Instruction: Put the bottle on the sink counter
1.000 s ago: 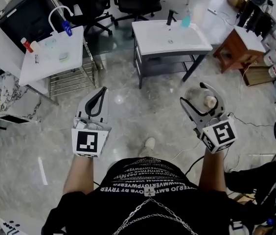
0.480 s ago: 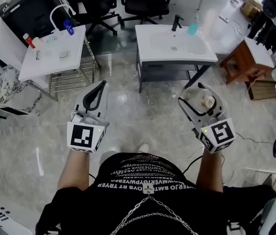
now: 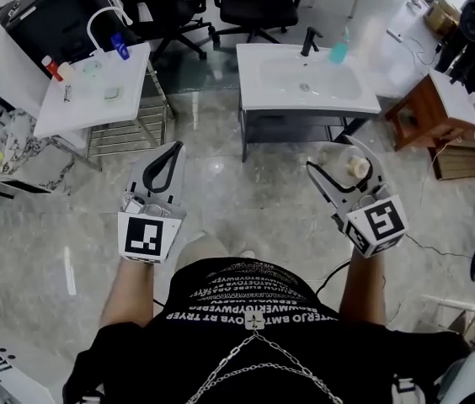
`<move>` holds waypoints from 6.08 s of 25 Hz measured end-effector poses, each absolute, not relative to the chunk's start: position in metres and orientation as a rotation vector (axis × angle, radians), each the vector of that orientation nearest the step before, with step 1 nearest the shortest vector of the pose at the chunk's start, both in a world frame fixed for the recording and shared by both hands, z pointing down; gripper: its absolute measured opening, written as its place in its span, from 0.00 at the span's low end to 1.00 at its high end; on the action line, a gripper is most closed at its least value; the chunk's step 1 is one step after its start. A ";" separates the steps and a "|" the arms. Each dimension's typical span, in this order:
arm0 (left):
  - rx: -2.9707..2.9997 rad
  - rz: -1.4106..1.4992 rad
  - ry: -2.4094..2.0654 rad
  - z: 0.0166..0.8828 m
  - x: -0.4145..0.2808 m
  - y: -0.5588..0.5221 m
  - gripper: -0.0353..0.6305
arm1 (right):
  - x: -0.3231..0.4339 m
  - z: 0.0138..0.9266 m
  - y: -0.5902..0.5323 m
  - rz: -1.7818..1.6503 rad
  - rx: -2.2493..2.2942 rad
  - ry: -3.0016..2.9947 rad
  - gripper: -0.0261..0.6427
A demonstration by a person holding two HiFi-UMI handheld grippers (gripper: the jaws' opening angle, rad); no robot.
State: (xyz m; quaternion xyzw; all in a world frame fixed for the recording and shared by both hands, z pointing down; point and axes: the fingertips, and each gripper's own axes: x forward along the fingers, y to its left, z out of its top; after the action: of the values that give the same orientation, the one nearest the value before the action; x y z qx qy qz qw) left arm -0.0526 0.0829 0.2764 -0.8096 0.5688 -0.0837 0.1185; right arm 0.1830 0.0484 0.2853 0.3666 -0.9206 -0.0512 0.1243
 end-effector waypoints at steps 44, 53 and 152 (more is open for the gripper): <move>-2.524 -0.175 1.390 0.286 -0.161 -0.229 0.06 | 0.027 0.300 -0.211 -0.100 1.201 -2.551 0.54; -2.534 -0.205 1.382 0.298 -0.165 -0.265 0.06 | 0.029 0.332 -0.255 0.006 1.202 -2.543 0.54; -2.662 -0.066 1.522 0.342 -0.161 -0.332 0.06 | 0.065 0.405 -0.351 -0.105 1.406 -2.540 0.03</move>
State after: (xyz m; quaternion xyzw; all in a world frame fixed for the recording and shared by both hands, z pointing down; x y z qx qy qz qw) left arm -0.1613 -0.3318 0.3421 -0.8672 0.4960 -0.0216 0.0374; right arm 0.0649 -0.3505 0.4047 0.4807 -0.8681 -0.0359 0.1181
